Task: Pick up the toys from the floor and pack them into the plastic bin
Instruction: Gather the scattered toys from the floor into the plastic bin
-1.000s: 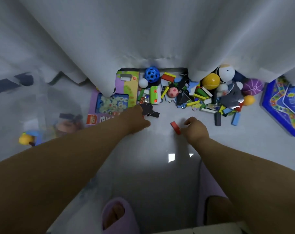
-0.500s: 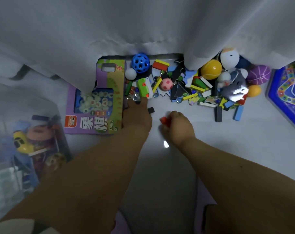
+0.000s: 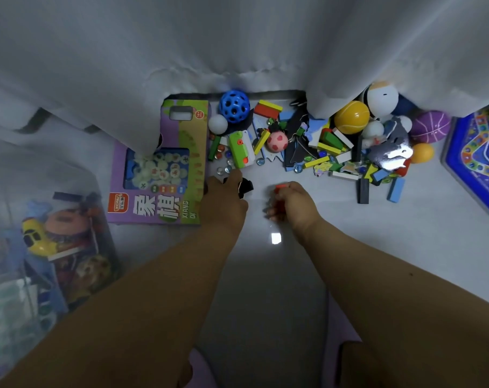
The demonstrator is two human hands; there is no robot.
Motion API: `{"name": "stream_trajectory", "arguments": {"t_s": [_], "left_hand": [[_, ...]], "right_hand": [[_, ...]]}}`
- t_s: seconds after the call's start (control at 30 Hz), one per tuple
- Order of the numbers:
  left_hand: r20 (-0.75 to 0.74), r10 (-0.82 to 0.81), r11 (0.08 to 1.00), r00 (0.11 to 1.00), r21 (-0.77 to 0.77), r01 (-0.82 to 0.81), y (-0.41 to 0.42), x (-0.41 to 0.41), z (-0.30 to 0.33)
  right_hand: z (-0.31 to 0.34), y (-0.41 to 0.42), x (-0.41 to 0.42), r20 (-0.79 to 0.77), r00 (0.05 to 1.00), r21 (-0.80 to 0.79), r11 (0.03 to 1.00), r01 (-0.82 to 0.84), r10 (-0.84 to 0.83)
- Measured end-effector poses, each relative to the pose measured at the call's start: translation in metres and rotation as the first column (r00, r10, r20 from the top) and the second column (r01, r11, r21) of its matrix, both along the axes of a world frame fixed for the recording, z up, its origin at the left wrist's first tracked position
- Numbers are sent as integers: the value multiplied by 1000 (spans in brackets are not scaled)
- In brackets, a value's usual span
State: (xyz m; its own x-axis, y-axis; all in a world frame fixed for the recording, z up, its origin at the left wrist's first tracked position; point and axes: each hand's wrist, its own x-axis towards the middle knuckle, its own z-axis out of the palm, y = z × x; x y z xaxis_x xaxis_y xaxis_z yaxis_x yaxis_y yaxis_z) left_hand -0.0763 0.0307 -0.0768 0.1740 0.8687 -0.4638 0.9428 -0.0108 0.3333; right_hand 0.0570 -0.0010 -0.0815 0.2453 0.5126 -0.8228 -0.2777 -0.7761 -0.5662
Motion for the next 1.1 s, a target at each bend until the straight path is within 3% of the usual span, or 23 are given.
{"name": "stream_trajectory", "arguments": {"t_s": [0.1, 0.27, 0.47, 0.6, 0.67, 0.83, 0.9, 1.1], "left_hand": [[59, 12, 1000, 998, -5, -12, -6, -4, 2], [296, 18, 999, 955, -40, -6, -32, 3, 4], [520, 51, 990, 852, -137, 25, -48, 15, 15], [535, 11, 987, 845, -143, 78, -44, 13, 28], [572, 72, 988, 817, -153, 20, -44, 10, 34], [665, 465, 884, 584, -381, -270, -50, 17, 37], [665, 529, 849, 527, -421, -320, -51, 22, 40], [683, 467, 884, 562, -335, -327, -44, 17, 41]], "right_hand": [[2, 2, -7, -61, 998, -72, 997, -10, 6], [3, -7, -15, -219, 969, -72, 992, 102, -115], [9, -16, -3, -459, 855, -70, 969, 235, -240], [9, -26, 6, -577, 760, -80, 947, 311, -299], [12, -29, 9, -633, 718, -73, 945, 319, -291], [16, -34, 1, -695, 683, -85, 969, 231, -224], [14, -38, -3, -707, 672, -88, 970, 226, -221], [13, -30, 1, -691, 700, -15, 972, 235, -180]]}}
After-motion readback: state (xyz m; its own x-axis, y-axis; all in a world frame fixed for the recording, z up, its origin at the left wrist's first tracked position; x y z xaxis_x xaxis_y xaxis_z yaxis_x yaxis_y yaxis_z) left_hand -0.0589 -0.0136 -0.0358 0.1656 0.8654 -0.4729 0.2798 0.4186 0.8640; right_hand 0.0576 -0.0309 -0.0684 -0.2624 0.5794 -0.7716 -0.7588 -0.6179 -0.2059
